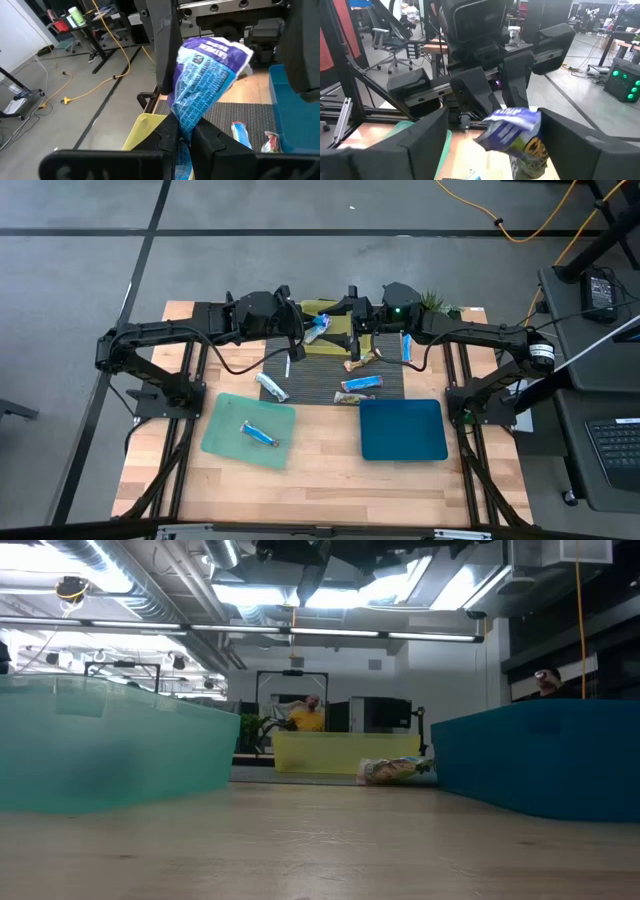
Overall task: Pick and place Granola Bars by type
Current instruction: Put the blue granola bar into the yellow bin
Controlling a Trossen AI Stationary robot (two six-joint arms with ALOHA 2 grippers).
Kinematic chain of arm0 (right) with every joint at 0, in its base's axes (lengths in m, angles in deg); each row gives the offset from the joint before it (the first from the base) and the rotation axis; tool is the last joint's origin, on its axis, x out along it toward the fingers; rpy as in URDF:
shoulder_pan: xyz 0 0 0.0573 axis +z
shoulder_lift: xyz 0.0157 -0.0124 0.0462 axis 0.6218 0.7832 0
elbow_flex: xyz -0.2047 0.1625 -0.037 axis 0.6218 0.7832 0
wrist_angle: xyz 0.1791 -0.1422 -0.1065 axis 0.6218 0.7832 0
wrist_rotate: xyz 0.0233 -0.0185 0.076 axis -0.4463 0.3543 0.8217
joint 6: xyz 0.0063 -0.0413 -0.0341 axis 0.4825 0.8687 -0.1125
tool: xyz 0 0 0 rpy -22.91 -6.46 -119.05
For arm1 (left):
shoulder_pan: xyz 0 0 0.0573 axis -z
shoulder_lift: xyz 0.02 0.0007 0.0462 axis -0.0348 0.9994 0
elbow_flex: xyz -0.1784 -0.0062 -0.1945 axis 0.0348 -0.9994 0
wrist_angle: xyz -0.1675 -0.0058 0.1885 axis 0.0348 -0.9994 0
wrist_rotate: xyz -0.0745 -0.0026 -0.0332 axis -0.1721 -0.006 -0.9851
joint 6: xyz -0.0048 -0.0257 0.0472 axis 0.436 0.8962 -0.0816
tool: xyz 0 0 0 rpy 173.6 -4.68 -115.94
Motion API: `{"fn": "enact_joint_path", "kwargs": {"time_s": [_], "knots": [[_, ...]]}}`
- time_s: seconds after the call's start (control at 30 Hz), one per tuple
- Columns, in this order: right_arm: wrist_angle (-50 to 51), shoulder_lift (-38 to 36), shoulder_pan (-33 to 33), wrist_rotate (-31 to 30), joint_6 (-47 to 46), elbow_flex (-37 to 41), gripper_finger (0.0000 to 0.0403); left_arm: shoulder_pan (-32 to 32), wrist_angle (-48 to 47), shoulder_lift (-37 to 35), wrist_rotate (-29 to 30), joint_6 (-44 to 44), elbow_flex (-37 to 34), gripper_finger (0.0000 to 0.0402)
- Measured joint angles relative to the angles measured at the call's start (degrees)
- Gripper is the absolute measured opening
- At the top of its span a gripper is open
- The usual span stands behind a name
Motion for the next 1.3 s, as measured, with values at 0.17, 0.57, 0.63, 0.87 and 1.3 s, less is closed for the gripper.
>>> {"fn": "enact_joint_path", "kwargs": {"time_s": [0.17,0.57,0.63,0.87,1.3], "knots": [[-0.08,0.00,0.00,-0.32,0.00,0.00,0.0245,0.05,-0.02,0.00,-0.46,0.59,0.00,0.0028],[-0.01,-0.02,-0.02,-0.51,-0.02,0.02,0.0086,0.35,-0.09,0.00,-0.11,0.90,0.00,0.0036],[-0.03,-0.02,-0.02,-0.51,-0.02,0.02,0.0080,0.37,-0.11,-0.06,0.02,0.92,0.00,0.0038],[-0.06,-1.35,0.00,-0.71,2.95,0.04,0.0081,0.38,-1.62,-3.04,0.16,1.42,0.00,0.0045],[15.01,-13.91,0.23,-7.94,7.30,0.07,0.0074,0.33,-9.16,-11.62,7.05,3.19,0.04,0.0072]]}}
